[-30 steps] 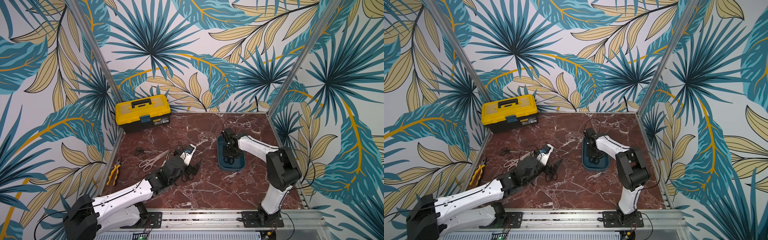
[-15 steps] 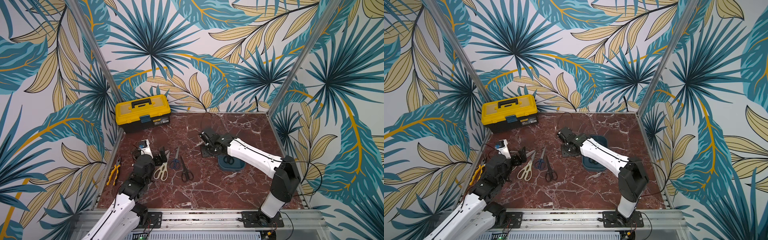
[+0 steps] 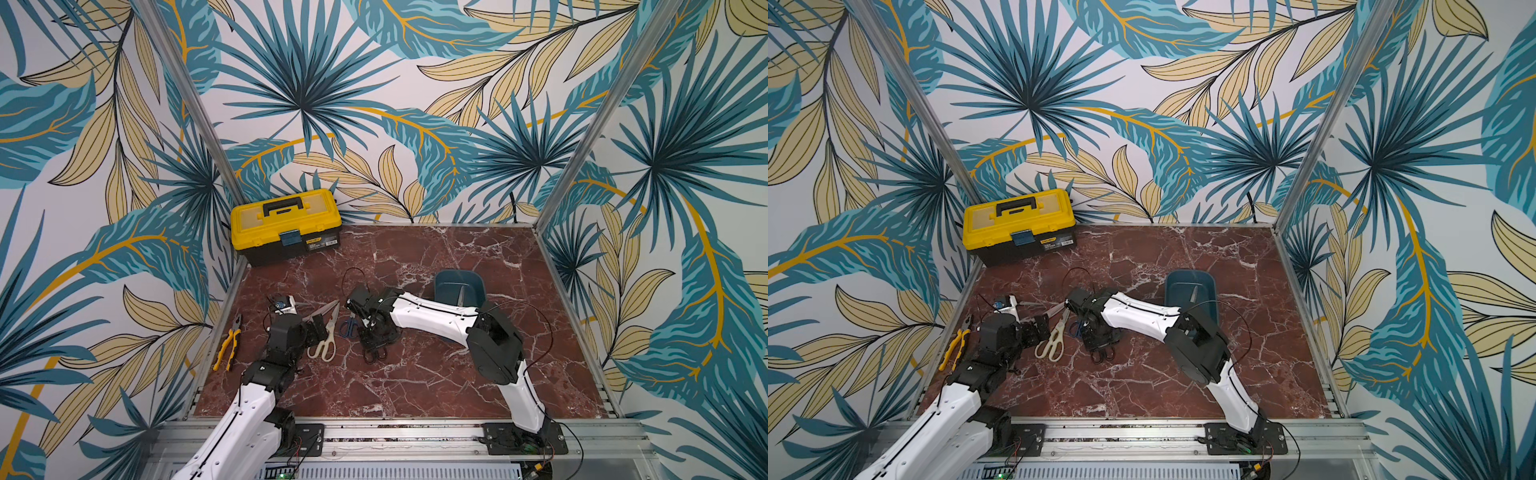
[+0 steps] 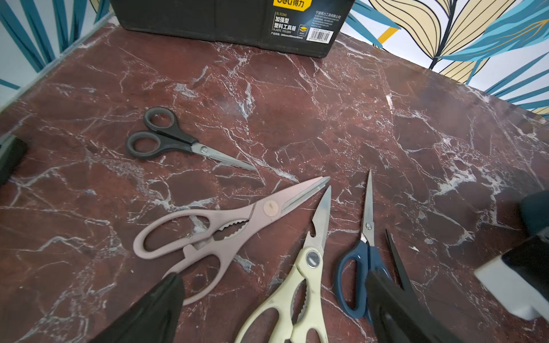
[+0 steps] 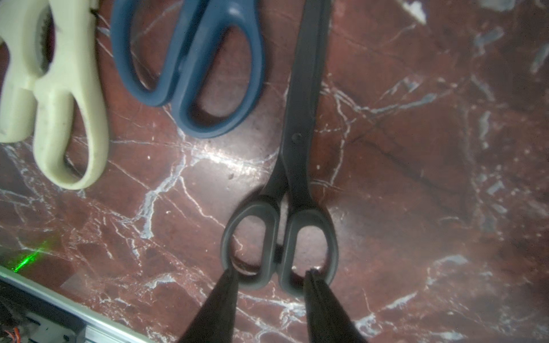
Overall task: Put the scissors into the storage box
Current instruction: Pick up the scissors from the center of the board.
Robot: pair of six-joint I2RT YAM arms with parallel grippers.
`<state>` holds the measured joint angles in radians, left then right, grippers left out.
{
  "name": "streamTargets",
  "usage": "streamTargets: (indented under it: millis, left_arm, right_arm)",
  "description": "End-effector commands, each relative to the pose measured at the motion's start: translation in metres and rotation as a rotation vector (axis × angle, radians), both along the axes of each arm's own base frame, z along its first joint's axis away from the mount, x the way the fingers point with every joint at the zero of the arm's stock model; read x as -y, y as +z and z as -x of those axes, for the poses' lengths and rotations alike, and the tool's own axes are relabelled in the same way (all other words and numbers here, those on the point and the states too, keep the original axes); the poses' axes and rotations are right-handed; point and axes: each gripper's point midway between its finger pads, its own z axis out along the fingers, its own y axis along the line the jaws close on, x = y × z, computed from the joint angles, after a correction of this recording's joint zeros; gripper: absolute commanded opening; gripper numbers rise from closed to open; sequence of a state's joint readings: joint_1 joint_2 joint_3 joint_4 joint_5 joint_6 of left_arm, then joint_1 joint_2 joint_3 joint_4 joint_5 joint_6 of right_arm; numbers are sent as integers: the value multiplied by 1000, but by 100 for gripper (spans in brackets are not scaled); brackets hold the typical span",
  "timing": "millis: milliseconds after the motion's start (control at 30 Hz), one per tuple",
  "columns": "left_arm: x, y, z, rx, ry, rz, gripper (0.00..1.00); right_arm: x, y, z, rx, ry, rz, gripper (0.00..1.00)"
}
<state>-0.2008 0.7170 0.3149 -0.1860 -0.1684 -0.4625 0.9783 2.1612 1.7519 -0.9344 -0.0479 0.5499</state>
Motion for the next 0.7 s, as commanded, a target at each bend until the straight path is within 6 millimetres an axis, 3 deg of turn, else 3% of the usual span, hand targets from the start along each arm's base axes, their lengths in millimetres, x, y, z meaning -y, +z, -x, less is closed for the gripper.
streamTargets:
  millis: [0, 333, 500, 667]
  left_arm:
    - [1, 5, -1, 56, 1, 25, 100]
    - [-2, 9, 2, 97, 10, 32, 100]
    - [-2, 9, 2, 97, 11, 32, 100]
    - [-1, 9, 2, 98, 9, 33, 100]
  right_arm:
    - [14, -9, 4, -16, -13, 85, 41]
    - [9, -27, 3, -35, 25, 124, 37]
    - [18, -40, -2, -30, 23, 201, 35]
    - [29, -42, -14, 19, 34, 292, 25]
